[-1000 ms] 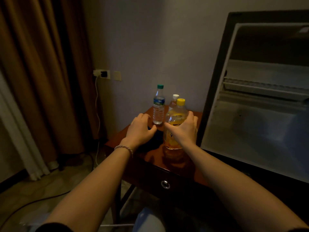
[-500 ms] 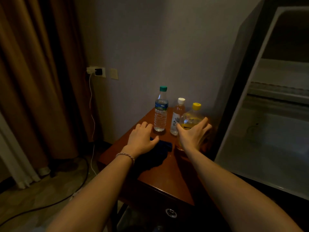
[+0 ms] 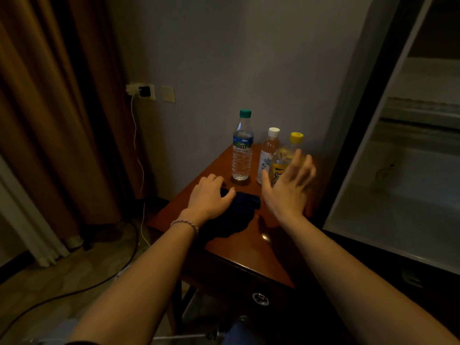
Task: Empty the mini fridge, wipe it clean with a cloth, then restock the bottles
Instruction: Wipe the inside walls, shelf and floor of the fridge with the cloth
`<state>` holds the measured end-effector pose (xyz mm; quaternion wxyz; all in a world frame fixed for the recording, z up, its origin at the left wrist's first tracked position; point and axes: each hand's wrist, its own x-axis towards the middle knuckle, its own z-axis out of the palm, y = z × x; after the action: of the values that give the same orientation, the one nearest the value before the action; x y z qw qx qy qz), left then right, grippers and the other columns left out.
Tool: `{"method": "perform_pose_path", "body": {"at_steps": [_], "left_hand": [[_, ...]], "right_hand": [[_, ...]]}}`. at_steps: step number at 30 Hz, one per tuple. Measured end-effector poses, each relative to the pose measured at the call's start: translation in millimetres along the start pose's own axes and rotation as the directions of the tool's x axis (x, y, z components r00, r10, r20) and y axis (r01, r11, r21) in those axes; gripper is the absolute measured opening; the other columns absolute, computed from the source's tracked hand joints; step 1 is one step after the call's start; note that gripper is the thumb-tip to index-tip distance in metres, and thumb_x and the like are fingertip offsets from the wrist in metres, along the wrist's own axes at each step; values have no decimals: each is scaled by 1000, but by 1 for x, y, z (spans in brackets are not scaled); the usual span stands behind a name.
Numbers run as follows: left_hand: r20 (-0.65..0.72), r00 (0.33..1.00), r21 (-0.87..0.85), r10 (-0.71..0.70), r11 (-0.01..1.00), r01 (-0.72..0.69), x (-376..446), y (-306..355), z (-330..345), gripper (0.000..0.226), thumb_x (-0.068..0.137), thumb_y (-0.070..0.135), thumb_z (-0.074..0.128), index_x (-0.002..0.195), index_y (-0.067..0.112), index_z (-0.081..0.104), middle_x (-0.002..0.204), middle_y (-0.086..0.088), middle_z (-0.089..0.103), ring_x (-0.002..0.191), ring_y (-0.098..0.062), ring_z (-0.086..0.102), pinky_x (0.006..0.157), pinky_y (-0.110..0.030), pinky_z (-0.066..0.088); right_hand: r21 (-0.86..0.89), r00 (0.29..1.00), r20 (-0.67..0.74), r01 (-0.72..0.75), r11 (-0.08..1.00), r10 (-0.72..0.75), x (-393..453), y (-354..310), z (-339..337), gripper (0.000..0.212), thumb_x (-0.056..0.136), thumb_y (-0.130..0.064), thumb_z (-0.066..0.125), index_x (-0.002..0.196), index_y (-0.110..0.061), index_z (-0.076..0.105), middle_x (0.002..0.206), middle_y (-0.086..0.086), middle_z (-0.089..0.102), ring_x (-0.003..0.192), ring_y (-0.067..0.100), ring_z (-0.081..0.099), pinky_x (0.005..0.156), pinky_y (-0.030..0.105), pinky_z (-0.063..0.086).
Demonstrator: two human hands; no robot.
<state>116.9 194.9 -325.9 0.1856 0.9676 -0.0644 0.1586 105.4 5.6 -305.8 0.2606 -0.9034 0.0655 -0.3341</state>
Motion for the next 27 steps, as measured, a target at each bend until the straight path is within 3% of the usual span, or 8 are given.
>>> {"method": "perform_pose_path", "body": {"at_steps": [2,5,7,10,13,16,20,27], "left_hand": [[11,1000,-16,2,1000,-2,-8,-12,-4,43,98,55,43,111,18,61,113,-2,58,107,-22,51,92,-40,48],[22,1000,-63,-15,998,16,-22,-34,-8,45,101,52,40,119,16,60,121,-5,57,114,-25,50,97,-42,46],[27,999,-81,-40,996,42,-34,-46,-12,49,103,51,38,129,14,57,128,-6,55,118,-25,49,101,-42,44],[36,996,-121,-87,988,91,-49,-63,-15,51,104,50,34,135,14,54,132,-6,55,121,-24,49,104,-43,43],[49,991,-93,-124,987,128,-60,-77,-14,47,105,44,32,129,14,59,128,-8,59,117,-26,53,101,-45,45],[35,991,-50,-131,990,132,-67,-78,-8,42,105,40,33,118,15,64,122,-6,61,112,-26,55,97,-44,46],[-5,987,-12,-158,987,158,-70,-64,-1,43,105,41,32,117,17,66,123,-3,60,114,-24,53,99,-42,45],[-40,980,-123,-197,974,190,-82,-25,3,42,105,42,33,115,18,66,118,-3,64,108,-24,58,96,-44,47]], "right_hand": [[-51,963,59,267,962,-264,-13,-3,-4,84,89,-55,54,154,-22,12,159,14,10,146,36,9,115,54,22],[81,787,371,501,862,-493,-22,-16,0,69,93,-59,48,150,-25,28,158,5,14,148,30,4,118,53,19],[143,649,535,560,816,-540,-25,-27,8,69,93,-65,42,151,-31,27,162,0,10,149,26,-1,118,57,17],[180,502,694,573,800,-516,-28,-44,23,69,90,-75,35,151,-52,13,165,-6,-2,150,30,-5,116,62,12],[137,399,783,639,757,-478,-30,-51,33,68,88,-81,29,145,-63,-2,165,-10,-4,148,38,10,110,65,19],[75,407,781,691,719,-473,-34,-48,39,70,83,-87,24,145,-63,4,163,-6,10,139,41,25,105,61,27],[32,449,771,682,730,-453,-40,-43,35,81,74,-94,25,146,-58,17,156,2,23,132,42,33,103,59,32],[5,541,668,683,730,-511,-59,-16,2,62,88,-77,35,142,-47,32,130,2,39,109,35,45,83,44,44]]}}
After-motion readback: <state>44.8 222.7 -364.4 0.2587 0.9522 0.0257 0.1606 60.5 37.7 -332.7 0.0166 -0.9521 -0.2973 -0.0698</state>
